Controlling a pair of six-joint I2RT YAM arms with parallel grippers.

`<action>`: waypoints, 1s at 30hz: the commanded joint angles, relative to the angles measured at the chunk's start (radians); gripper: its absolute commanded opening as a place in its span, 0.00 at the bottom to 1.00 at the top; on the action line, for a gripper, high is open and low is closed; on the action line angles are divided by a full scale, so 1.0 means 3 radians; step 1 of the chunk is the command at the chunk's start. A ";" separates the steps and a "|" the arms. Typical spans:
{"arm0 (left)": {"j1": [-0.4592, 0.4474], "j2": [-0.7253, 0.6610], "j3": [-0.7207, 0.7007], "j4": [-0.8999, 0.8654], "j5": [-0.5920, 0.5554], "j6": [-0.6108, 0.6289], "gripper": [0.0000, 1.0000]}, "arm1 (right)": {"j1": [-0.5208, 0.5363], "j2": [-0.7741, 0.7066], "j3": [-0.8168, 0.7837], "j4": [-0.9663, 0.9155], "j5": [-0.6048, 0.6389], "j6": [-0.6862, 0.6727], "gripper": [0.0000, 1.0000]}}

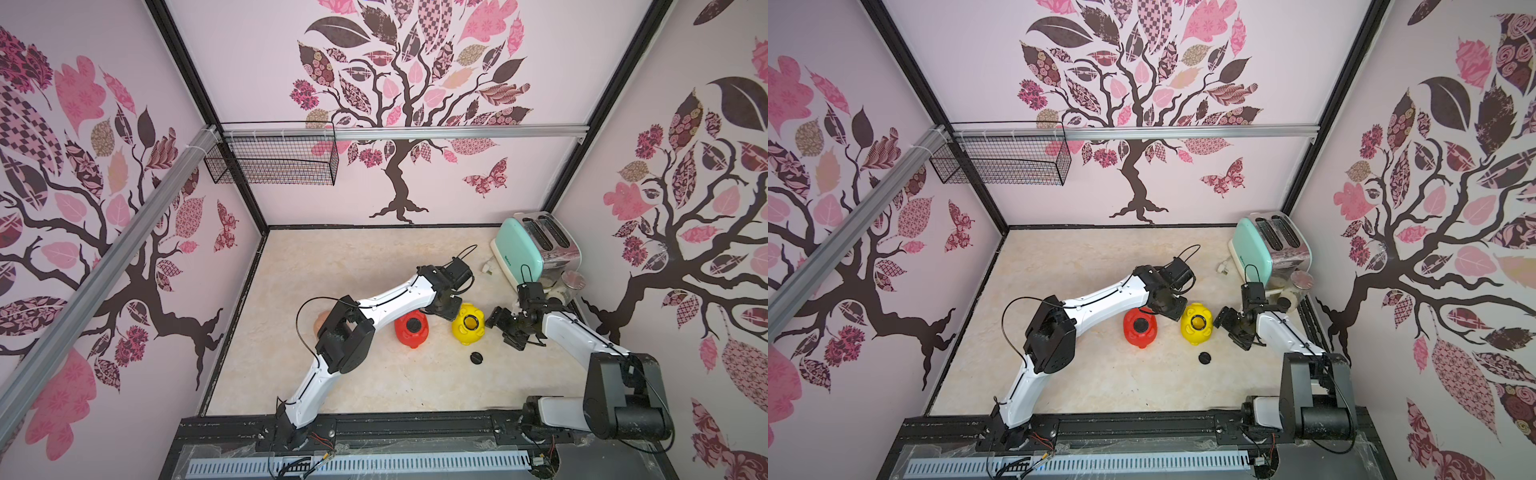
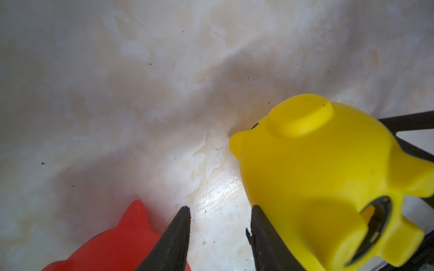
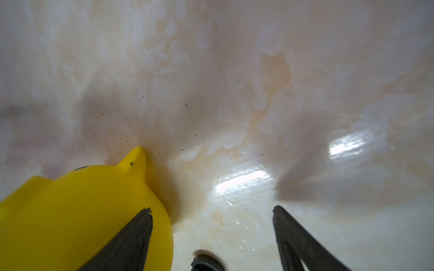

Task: Close piggy banks
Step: Adjust the piggy bank at the center of the board.

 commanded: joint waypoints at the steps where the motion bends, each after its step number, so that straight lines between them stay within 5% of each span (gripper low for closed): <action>1: -0.0007 0.0100 0.0102 0.0009 0.0028 0.0060 0.46 | 0.0001 0.0028 -0.0009 0.0057 -0.0179 0.0043 0.83; 17: 0.0011 -0.0206 0.0114 -0.0149 -0.0348 0.0031 0.46 | -0.0002 -0.0277 0.0150 -0.0221 0.0324 0.0040 0.82; 30: 0.0005 -0.1505 -0.0682 0.0092 -0.0401 -0.0022 0.46 | 0.0003 -0.1194 -0.0071 -0.0690 -0.0032 0.0035 0.64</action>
